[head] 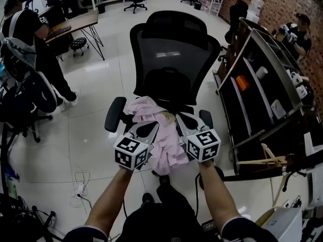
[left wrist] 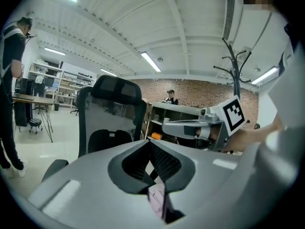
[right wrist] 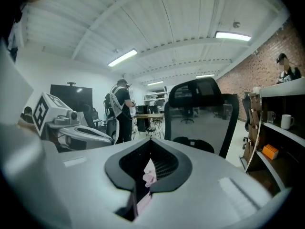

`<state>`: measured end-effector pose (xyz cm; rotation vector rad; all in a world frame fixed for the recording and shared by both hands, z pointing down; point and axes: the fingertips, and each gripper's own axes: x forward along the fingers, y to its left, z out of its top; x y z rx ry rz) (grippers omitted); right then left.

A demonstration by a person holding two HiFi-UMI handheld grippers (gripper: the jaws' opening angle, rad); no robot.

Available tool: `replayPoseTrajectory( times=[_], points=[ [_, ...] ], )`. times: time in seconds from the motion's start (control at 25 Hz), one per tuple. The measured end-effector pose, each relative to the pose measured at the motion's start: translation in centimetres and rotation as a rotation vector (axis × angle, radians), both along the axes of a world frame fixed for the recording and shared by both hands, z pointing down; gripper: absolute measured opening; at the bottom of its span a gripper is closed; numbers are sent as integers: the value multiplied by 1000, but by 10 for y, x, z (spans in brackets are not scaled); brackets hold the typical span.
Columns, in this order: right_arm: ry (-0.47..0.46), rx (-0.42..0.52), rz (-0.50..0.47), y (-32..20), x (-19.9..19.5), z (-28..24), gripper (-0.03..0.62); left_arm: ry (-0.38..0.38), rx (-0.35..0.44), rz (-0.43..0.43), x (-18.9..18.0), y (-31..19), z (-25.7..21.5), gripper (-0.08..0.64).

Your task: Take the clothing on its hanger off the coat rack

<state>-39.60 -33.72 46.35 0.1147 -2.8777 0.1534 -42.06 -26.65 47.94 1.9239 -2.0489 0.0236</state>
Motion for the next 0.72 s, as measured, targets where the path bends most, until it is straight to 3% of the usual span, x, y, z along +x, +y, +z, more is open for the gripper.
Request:
replayPoseTrajectory(
  times=[0.28, 0.72],
  points=[
    [-97, 4, -25, 24, 15, -52, 2, -41, 75, 28, 11, 9, -47, 11],
    [-111, -5, -5, 32, 23, -67, 2, -46, 102, 40, 18, 18, -68, 11]
  ],
)
